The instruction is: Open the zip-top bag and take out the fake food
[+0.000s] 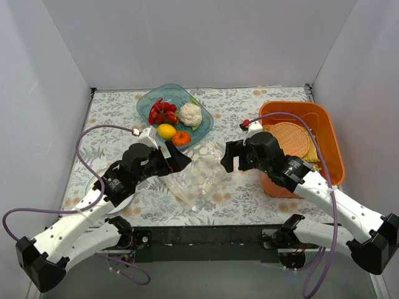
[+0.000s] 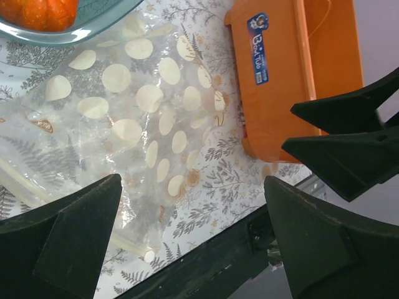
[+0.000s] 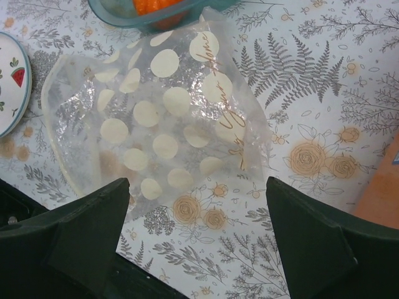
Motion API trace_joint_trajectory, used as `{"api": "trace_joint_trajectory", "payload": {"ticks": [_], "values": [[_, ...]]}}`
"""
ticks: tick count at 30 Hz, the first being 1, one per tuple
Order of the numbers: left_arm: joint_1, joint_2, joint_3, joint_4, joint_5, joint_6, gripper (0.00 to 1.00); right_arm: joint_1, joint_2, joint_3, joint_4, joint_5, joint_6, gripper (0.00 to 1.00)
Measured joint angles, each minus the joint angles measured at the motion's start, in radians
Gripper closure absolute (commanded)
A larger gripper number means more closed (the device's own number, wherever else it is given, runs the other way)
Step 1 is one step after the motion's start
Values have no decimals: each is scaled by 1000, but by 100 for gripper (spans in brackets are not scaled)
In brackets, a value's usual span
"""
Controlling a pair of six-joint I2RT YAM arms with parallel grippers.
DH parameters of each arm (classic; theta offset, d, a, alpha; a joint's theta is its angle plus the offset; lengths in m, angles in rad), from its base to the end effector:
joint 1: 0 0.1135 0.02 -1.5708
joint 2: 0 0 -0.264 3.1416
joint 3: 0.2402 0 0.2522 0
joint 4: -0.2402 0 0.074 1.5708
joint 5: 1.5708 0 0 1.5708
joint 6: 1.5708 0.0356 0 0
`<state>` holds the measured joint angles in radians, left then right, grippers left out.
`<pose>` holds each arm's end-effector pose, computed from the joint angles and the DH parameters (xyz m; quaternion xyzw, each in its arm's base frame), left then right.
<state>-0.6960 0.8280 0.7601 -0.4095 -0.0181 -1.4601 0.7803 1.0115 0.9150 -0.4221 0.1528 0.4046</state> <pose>0.1441 -0.1196 0.3008 -0.3228 0.7909 -0.4544 0.2527 0.1633 0.1540 0.3193 -0.1234 0.8542 0.2248 0.4522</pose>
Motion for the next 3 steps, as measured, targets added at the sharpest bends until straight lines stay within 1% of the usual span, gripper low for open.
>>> {"api": "trace_joint_trajectory", "payload": {"ticks": [3], "values": [[0, -10, -1, 26, -2, 1, 2, 0, -33, -25, 0, 10, 20, 2]]}}
